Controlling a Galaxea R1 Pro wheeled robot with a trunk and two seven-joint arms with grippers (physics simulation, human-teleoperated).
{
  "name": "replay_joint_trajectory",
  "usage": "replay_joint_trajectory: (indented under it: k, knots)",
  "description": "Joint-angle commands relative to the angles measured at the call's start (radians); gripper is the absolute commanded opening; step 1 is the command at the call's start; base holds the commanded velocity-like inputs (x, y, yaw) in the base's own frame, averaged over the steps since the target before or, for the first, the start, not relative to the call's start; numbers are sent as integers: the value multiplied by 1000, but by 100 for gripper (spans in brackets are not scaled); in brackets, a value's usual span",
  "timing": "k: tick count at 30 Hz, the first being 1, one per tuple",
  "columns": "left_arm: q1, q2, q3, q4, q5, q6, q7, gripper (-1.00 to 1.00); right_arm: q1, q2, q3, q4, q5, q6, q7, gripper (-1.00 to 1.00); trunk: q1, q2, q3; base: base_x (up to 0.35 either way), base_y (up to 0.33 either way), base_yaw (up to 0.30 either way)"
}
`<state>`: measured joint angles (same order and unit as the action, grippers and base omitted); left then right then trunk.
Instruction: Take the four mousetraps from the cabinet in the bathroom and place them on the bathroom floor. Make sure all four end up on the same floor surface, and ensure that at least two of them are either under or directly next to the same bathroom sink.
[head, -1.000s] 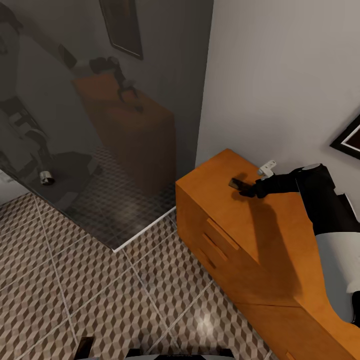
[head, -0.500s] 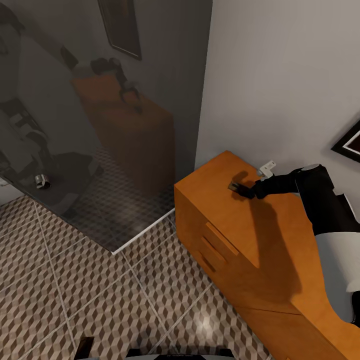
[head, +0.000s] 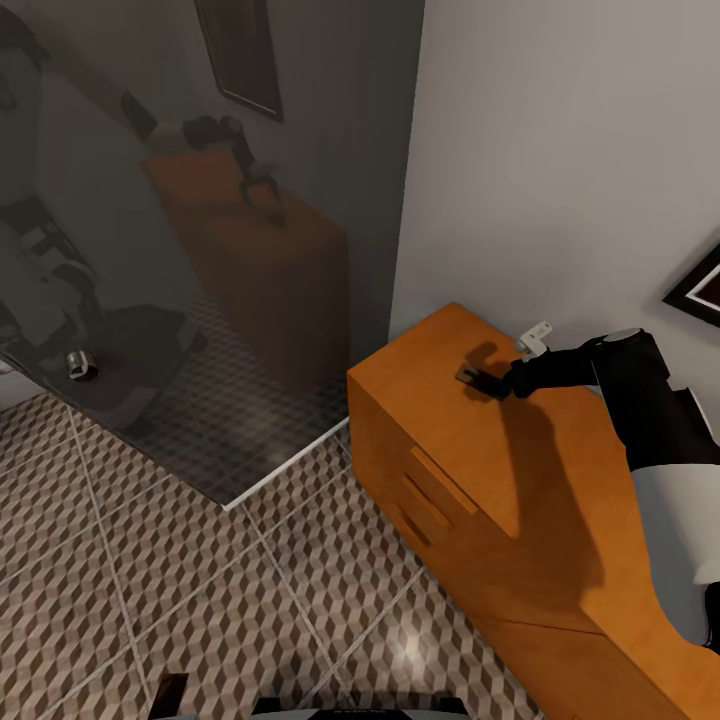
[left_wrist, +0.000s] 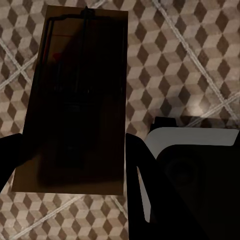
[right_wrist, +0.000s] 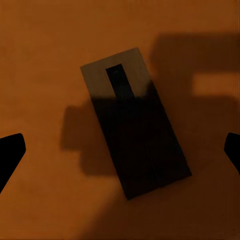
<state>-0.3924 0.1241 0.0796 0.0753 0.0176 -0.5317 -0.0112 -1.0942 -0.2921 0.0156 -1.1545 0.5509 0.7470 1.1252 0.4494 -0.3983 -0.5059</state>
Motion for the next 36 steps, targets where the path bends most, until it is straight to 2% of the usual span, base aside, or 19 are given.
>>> replay_joint_trajectory:
  k: [1,20,36]
  knots:
    - [-2,0,8,4,-5,-7,4,-100,-1,-1,1,-1,8,5,7,100,1,-2,-1,0,0,0]
    - [-2,0,8,4,-5,-7,4,-100,0,-7,0,0,10,5,8,100,1,-2,-3,0,0,0]
    - [-2,0,8,4,-5,-7,4,-100,0,-10,-2,-1,14,5,8,100,1,-2,-24,0,0,0]
